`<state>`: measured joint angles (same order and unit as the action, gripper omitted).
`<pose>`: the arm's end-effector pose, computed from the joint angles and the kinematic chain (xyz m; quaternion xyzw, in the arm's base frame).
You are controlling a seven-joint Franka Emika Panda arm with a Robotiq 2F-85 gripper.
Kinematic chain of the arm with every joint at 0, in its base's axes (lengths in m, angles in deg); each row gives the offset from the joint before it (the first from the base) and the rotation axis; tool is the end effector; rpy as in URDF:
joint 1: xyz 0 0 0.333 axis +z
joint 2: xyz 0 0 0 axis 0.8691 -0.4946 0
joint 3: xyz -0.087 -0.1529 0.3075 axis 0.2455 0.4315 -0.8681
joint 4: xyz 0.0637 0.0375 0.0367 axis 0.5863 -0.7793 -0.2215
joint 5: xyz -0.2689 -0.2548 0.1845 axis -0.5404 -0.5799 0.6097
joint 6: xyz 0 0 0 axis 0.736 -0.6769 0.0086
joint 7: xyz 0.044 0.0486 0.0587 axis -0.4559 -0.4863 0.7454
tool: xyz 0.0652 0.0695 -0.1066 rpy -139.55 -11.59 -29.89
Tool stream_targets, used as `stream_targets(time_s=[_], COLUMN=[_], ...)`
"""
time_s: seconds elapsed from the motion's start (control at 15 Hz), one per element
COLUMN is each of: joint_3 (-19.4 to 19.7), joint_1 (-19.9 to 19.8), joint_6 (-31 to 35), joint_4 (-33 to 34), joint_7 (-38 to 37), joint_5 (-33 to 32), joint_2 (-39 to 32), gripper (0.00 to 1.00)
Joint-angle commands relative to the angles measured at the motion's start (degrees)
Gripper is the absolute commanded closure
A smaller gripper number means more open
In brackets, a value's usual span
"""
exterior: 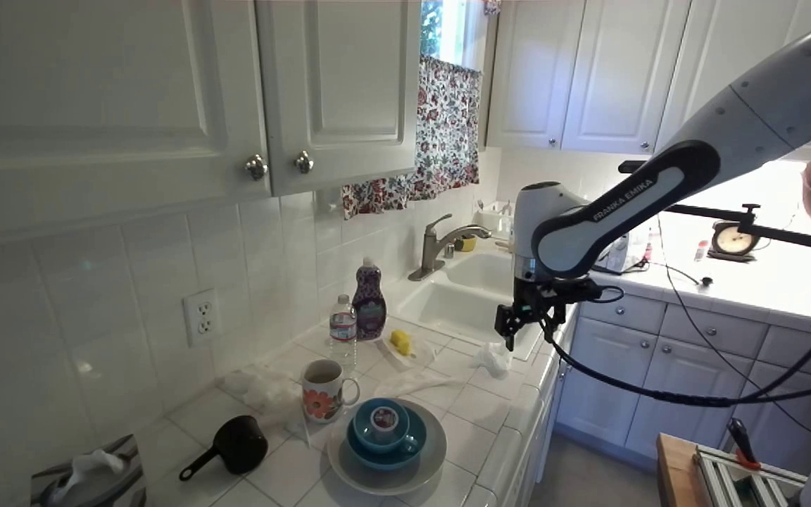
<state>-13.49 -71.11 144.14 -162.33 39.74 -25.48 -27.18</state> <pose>0.4482 -0.2041 0.3127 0.9009 -0.4309 -0.0139 0.0499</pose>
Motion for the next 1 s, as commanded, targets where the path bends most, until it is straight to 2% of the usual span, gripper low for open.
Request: stream_targets(time_s=[0.0,0.27,0.4,0.47,0.93], joint_3=[-3.01,-5.32,-5.51,-5.48,-5.49], joint_1=[-0.04,-0.3,-0.27,-0.35,-0.39], joint_6=[-9.5,-13.0,-9.33,-11.44,-11.33], joint_4=[0.31,-0.58,-2.33,0.09,0.06], joint_7=[0.81,6.22,9.54,6.71,6.93], joint_5=[-8.98,-15.8,-18.72,-15.61,-15.81], joint_2=[5.16,7.05,7.62,5.68,5.58], gripper=[0.0,0.0,0.0,0.0,0.0])
